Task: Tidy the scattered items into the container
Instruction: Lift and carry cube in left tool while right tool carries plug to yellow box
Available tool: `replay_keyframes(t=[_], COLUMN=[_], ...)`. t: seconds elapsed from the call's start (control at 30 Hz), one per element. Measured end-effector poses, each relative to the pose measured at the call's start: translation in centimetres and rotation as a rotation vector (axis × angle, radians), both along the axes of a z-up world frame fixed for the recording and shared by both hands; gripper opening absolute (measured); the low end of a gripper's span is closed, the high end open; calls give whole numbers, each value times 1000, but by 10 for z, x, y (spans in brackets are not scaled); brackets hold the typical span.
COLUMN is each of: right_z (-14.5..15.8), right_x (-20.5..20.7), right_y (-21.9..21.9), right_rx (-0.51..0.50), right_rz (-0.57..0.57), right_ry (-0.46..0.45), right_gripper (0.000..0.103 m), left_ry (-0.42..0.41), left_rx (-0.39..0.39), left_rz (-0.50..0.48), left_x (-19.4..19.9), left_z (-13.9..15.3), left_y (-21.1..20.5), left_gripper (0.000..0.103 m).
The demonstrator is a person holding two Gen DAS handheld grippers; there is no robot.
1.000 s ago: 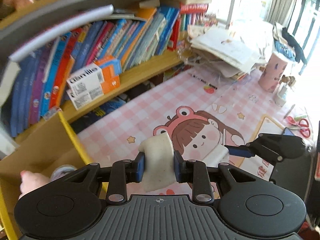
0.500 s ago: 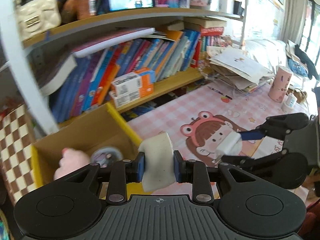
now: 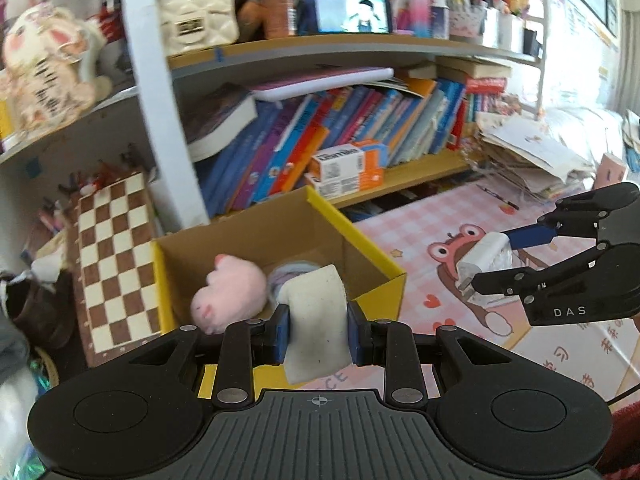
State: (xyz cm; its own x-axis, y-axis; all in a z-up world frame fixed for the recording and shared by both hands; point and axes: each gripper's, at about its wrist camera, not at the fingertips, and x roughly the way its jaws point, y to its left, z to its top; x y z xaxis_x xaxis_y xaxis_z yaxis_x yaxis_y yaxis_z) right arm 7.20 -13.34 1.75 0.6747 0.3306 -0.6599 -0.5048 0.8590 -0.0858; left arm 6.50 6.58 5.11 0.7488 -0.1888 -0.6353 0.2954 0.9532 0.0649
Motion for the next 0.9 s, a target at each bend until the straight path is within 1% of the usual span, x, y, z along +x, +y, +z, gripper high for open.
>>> replay_keyframes(t=[0.2,0.37,0.73,0.9], right_z=[6,6,4,-1], right_x=[10,22,54,69], right_y=[22,39,69,80], right_rx=[-7,-13,-17,-19], right_rz=[50,85,142,166], right_ry=[-6,-1,-1,10], right_gripper=[47,47,47,48], left_ry=[-15,-26,-28,-8], left_rx=[-22,-35,-8,6], left_rz=[45,77,87,90], left_x=[6,15,46,61], left_z=[0,0,-9,-17], left_y=[15,26,30,33], left_gripper=[27,27,27,27])
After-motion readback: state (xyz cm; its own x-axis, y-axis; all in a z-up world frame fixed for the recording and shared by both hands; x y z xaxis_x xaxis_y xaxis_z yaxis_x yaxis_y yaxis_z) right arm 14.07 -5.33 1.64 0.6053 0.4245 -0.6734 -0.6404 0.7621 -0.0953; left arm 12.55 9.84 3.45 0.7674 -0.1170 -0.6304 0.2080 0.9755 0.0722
